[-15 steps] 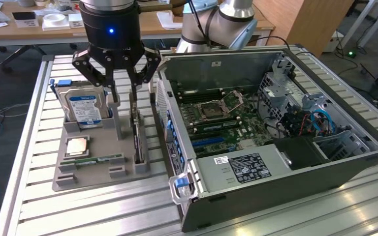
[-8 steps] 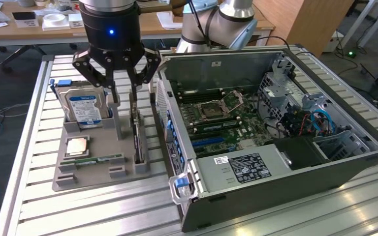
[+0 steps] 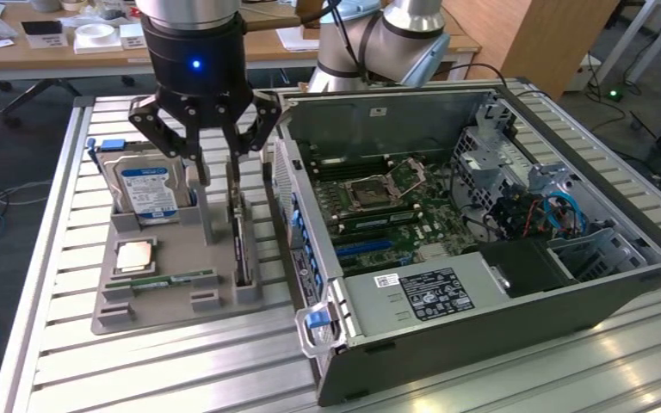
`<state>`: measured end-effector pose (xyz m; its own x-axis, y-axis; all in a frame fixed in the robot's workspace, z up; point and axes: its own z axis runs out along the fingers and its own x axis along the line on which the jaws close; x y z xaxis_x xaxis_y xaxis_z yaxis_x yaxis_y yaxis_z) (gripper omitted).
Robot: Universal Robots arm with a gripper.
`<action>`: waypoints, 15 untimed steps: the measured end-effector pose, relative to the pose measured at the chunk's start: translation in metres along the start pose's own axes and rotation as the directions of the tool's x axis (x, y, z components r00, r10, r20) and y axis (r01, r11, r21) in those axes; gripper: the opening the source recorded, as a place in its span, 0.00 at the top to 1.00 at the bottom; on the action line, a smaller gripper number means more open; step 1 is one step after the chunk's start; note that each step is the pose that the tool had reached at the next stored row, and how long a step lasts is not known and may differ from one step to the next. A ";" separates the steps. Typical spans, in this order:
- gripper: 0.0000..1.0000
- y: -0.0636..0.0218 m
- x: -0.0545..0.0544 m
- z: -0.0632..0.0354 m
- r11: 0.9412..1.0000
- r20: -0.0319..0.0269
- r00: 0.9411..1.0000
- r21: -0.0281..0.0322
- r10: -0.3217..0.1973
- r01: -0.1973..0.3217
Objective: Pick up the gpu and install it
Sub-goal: 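Pick up the gpu and move the gpu toward the slot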
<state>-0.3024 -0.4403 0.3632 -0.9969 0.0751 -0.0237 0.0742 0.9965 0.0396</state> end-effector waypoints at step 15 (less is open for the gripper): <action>0.58 -0.0002 0.000 0.0051 1.000 0.000 1.000 0.000 0.000 0.000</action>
<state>-0.3024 -0.4403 0.3581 -0.9969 0.0751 -0.0237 0.0741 0.9965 0.0396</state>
